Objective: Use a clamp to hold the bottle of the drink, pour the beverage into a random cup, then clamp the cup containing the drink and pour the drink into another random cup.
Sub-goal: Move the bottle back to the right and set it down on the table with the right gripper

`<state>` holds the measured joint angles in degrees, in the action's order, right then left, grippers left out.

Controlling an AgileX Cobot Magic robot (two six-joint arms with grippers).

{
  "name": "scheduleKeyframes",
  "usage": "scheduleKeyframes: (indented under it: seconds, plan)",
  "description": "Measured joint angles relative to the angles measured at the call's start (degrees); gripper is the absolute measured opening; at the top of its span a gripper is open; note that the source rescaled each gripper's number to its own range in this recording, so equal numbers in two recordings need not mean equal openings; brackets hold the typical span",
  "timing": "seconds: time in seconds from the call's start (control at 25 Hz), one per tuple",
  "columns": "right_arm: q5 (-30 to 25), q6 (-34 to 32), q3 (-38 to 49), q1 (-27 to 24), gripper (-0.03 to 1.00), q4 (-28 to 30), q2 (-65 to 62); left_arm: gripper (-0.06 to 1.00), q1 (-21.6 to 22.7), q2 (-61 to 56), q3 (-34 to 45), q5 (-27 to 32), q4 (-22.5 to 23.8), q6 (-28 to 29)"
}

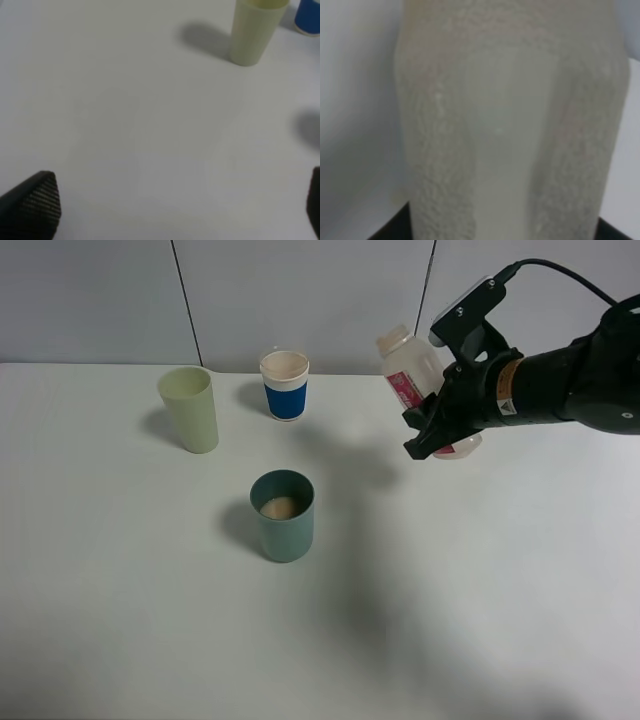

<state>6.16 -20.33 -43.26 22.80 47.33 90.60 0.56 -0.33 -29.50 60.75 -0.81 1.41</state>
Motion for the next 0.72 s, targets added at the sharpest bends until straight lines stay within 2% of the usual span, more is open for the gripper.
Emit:
scheduleKeyframes:
  seconds: [0.12,0.16,0.36,0.44,0.48,0.6,0.64,0.72]
  plan:
    - [5.9,7.0,3.0,-1.9,0.04,-8.1,0.0,1.0,0.0,0.0,0.0,0.0,0.0,0.0]
    - [5.9,7.0,3.0,-1.9,0.04,-8.1,0.0,1.0,0.0,0.0,0.0,0.0,0.0,0.0]
    - [13.3,17.4,7.2,-3.7,0.04,-20.2,0.0,1.0,0.0,0.0,0.0,0.0,0.0,0.0]
    - [17.1,23.9,8.8,-3.7,0.04,-25.0,0.0,1.0,0.0,0.0,0.0,0.0,0.0,0.0]
    - [20.0,28.9,10.2,-3.7,0.04,-29.2,0.0,1.0,0.0,0.0,0.0,0.0,0.0,0.0]
    - [23.5,34.8,11.8,-3.7,0.04,-34.6,0.0,1.0,0.0,0.0,0.0,0.0,0.0,0.0]
    - [26.4,38.7,13.0,-3.7,0.04,-38.0,0.0,1.0,0.0,0.0,0.0,0.0,0.0,0.0]
    - [37.4,48.6,17.4,-3.7,0.04,-48.4,0.0,1.0,0.0,0.0,0.0,0.0,0.0,0.0]
